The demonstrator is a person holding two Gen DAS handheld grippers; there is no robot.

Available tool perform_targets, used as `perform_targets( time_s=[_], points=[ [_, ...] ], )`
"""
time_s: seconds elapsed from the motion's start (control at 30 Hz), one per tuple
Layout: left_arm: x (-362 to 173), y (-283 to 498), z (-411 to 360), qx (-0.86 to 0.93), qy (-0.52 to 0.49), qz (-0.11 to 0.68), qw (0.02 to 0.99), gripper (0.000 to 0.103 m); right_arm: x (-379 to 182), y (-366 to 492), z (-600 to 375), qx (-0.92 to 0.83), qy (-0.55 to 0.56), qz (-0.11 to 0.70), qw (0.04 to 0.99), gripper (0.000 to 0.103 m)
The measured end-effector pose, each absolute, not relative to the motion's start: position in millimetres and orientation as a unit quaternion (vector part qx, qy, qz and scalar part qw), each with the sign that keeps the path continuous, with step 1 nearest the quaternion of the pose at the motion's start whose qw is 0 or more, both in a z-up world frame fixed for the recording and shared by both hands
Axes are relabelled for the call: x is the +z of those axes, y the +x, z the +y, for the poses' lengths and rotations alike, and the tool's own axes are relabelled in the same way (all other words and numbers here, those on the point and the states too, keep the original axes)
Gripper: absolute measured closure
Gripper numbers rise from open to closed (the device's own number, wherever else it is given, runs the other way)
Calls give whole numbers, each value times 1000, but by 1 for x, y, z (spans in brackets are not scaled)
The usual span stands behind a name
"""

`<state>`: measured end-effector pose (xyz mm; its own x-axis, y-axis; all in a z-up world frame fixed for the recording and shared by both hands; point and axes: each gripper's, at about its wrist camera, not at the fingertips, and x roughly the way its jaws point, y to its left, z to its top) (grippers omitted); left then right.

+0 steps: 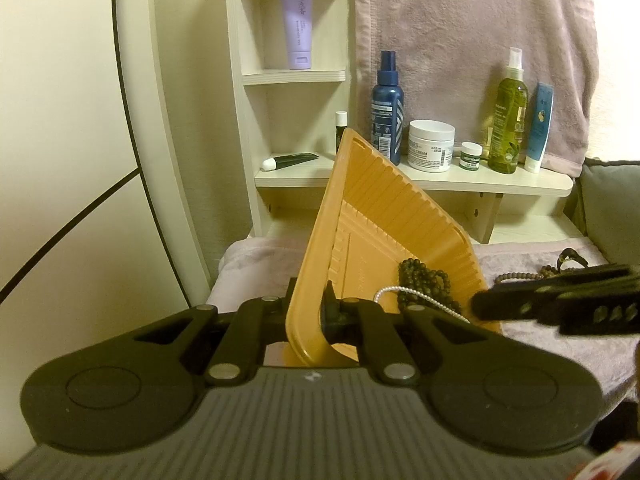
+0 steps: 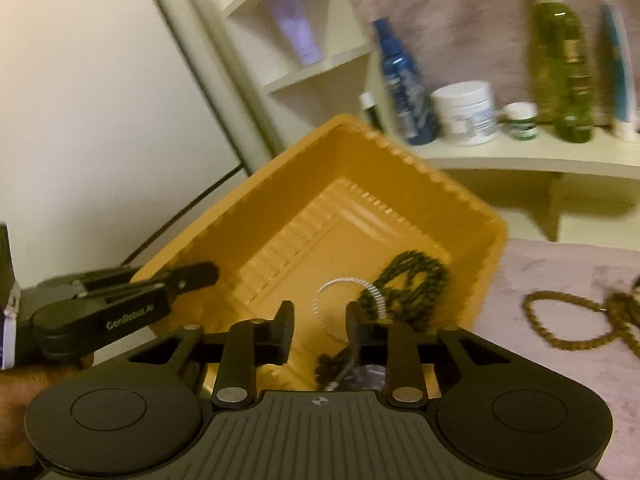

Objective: Organize jewelry
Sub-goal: 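Return the right tool to the pile and grasp the black-and-gold watch strap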

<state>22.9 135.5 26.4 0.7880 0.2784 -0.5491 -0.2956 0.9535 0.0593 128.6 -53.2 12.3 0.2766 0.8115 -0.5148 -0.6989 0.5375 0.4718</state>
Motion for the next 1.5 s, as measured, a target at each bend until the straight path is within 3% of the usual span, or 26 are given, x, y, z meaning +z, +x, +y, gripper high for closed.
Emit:
perform_targets(
  time_s=[0.4, 0.73, 1.5],
  points=[
    [26, 24, 136, 153, -14, 288, 945, 96, -28, 138, -161, 302, 94, 398, 861, 72],
    [27, 24, 136, 156, -10, 291, 944, 96, -36, 155, -211, 223, 65, 373, 898, 71],
    [28, 26, 136, 160, -4, 298, 941, 96, -58, 210, -171, 258, -212, 313, 889, 71]
  ],
)
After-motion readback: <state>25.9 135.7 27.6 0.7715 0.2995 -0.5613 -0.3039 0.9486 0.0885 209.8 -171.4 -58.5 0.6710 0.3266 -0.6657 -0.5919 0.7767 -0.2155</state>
